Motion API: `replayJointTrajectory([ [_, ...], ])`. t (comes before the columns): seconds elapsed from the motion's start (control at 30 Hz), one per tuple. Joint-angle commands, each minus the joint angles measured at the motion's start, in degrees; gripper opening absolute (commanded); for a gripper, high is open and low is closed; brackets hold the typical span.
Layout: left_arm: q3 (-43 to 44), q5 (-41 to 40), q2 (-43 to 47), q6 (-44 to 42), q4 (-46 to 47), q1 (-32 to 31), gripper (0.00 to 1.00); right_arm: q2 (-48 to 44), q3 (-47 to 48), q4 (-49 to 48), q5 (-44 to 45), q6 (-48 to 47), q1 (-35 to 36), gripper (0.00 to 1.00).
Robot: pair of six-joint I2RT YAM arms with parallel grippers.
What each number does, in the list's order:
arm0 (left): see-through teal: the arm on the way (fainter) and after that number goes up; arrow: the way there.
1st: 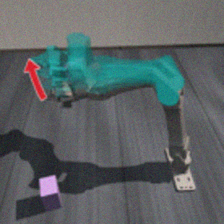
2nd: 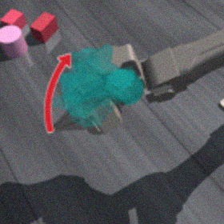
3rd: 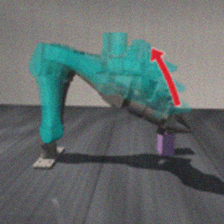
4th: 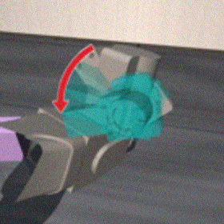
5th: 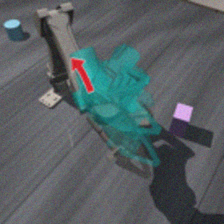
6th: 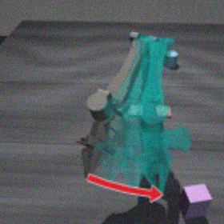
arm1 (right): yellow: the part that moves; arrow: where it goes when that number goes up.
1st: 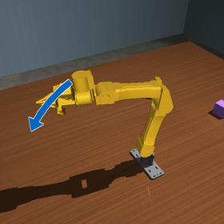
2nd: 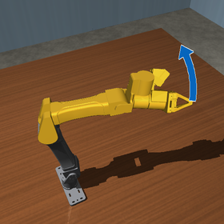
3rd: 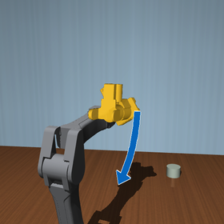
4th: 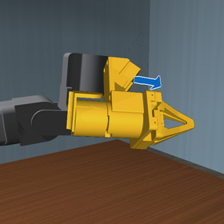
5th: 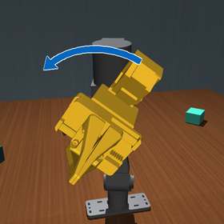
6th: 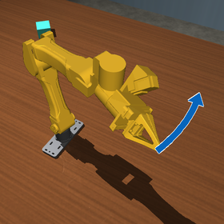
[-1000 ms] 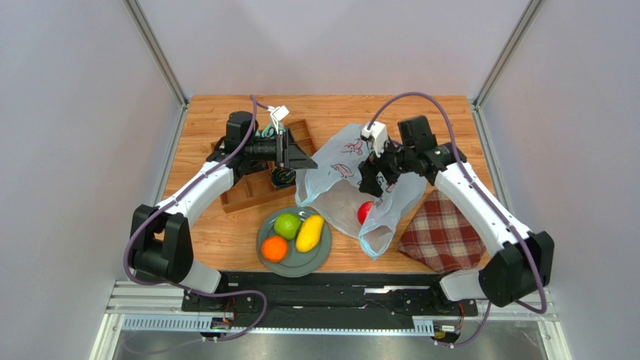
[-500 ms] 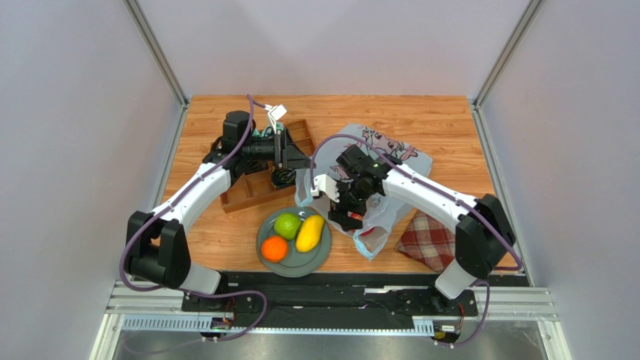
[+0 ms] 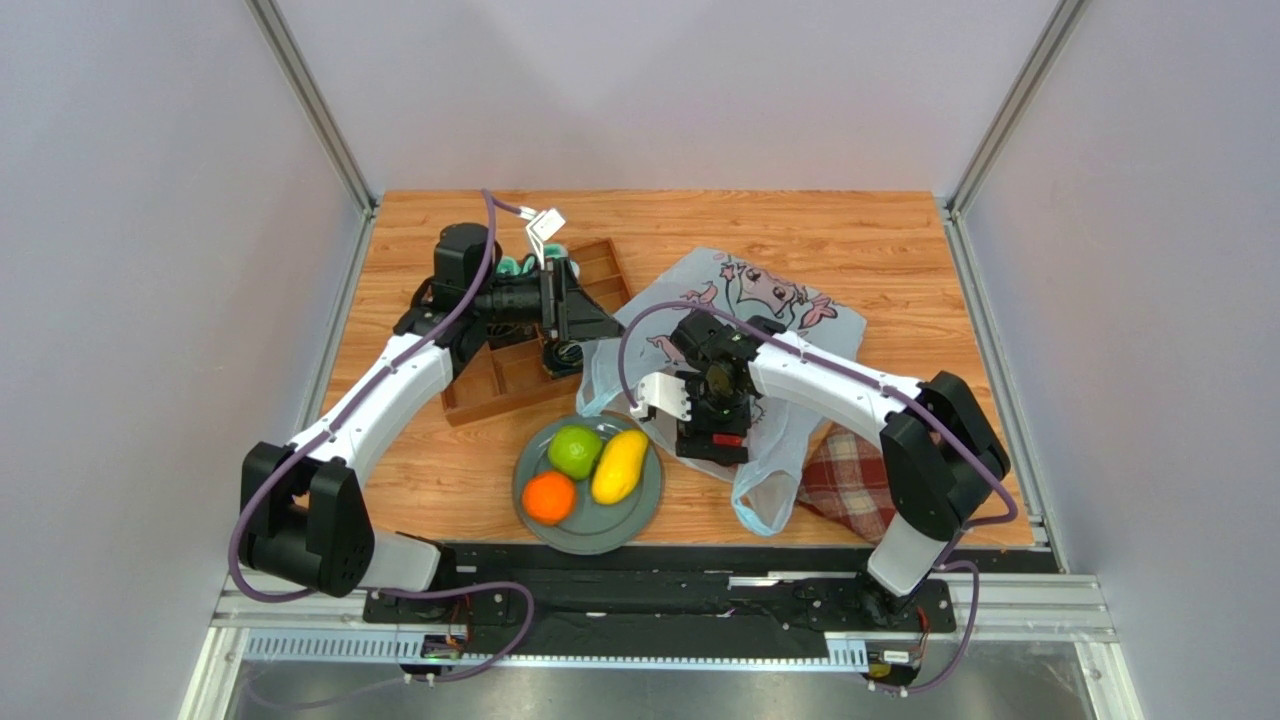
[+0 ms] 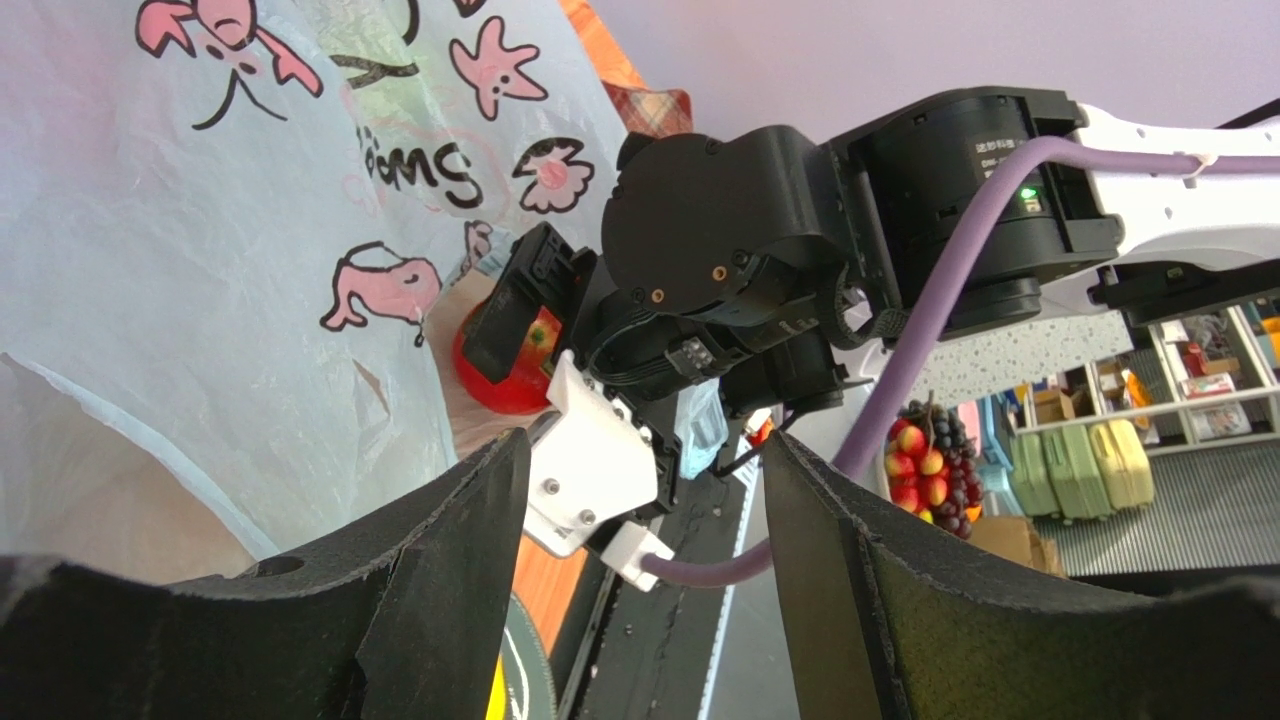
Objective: Take the fake fruits out of the plastic bag
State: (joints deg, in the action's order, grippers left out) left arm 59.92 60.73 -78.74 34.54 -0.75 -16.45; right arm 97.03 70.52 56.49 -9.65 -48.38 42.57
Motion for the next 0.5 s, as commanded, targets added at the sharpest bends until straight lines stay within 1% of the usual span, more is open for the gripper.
replayJointTrajectory([
  [0.0,0.1,0.3,1.3,-1.1,1.0,0.5,0.67,0.2,-0.9,-4.7,5.5,-0.8,0.1,0.84],
  [0.1,0.0,0.2,1.3,-1.1,0.9,0.5,0.67,0.5,-2.0,-5.4,8.9,-1.6,0.1,0.90],
  [0.13,0.0,0.2,1.3,-1.0,0.9,0.5,0.67,0.5,-2.3,-5.5,9.6,-1.9,0.1,0.94],
  [0.17,0.0,0.2,1.3,-1.1,0.9,0.5,0.67,0.3,-2.7,-5.5,9.6,-2.2,0.1,0.96],
  [0.2,0.0,0.2,1.5,-1.2,1.0,0.5,0.67,0.3,-3.1,-5.4,9.6,-2.2,0.1,1.00],
  [0.27,0.1,0.0,1.7,-1.3,1.0,0.5,0.67,0.0,-3.3,-5.0,9.6,-2.4,0.1,1.00],
  [0.3,0.1,0.1,1.7,-1.4,0.9,0.5,0.67,-0.1,-3.3,-4.4,9.6,-2.7,0.0,0.92],
  [0.37,0.0,0.0,1.7,-1.5,1.0,0.5,0.67,-0.8,-3.2,-2.9,9.6,-3.6,0.1,0.83],
  [0.4,0.3,0.0,1.8,-1.6,1.0,0.5,0.67,-1.1,-2.8,-2.4,9.5,-3.6,0.1,0.75],
  [0.43,0.4,0.0,1.8,-1.8,1.0,0.6,0.67,-2.0,-1.8,-2.0,9.3,-3.7,0.1,0.73],
  [0.47,0.4,0.0,1.8,-2.1,-0.5,0.6,0.67,-2.3,-0.7,-0.1,8.8,-3.7,0.1,0.67],
])
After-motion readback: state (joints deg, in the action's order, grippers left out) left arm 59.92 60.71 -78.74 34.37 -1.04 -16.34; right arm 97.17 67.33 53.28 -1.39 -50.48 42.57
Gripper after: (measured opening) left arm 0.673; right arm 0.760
